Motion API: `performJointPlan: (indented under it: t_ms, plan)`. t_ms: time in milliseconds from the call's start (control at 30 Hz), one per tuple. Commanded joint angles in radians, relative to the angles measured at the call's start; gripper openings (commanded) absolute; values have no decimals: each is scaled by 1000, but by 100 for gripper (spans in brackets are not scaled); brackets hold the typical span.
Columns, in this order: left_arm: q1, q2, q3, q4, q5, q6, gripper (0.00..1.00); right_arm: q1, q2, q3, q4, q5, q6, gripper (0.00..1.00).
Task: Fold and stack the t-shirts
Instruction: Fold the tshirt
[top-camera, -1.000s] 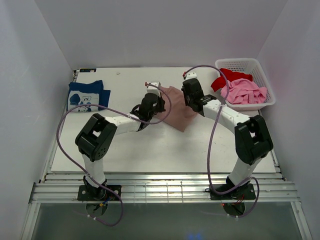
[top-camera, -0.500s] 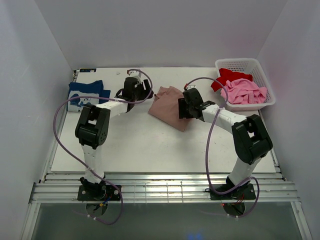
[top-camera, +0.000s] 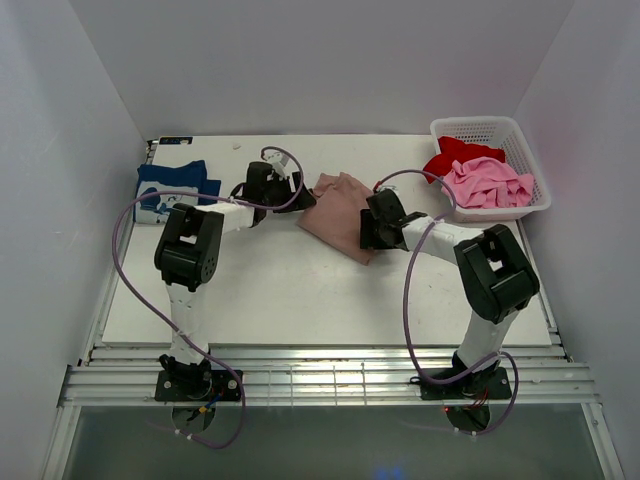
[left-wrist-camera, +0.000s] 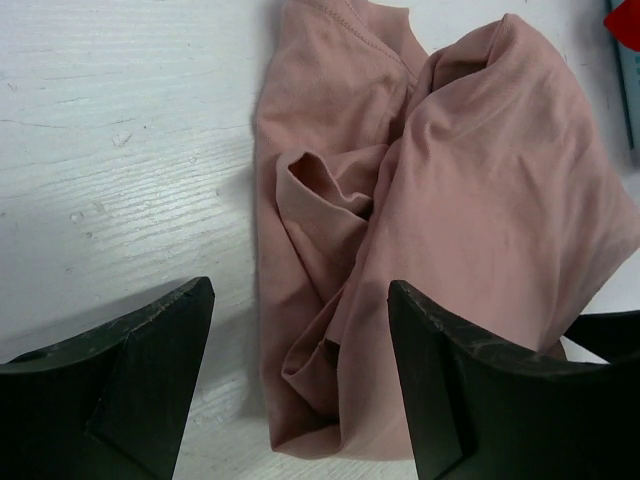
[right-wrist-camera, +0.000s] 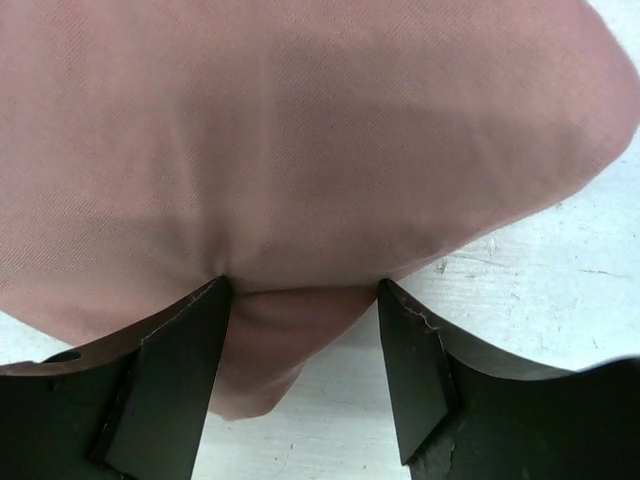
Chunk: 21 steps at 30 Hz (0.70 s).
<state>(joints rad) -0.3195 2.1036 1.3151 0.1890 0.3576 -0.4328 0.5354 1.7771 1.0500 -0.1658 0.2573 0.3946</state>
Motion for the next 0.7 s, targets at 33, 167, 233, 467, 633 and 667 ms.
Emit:
performJointPlan:
  t_ms: [33, 167, 233, 467, 633, 667]
  plan:
    - [14, -45, -17, 43, 69, -17, 81, -20, 53, -8, 29, -16, -16, 65]
    - [23, -51, -36, 78, 83, -35, 81, -26, 116, 24, 32, -27, -40, 64]
    - [33, -50, -34, 102, 110, -52, 81, -29, 139, 41, 35, -42, -52, 64]
    - [46, 28, 32, 144, 218, -104, 81, -31, 188, 77, 45, -69, -89, 62]
    - [48, 78, 101, 147, 241, -96, 81, -32, 188, 81, 49, -78, -114, 61]
    - [49, 88, 130, 144, 248, -95, 82, -31, 189, 79, 51, -79, -117, 61]
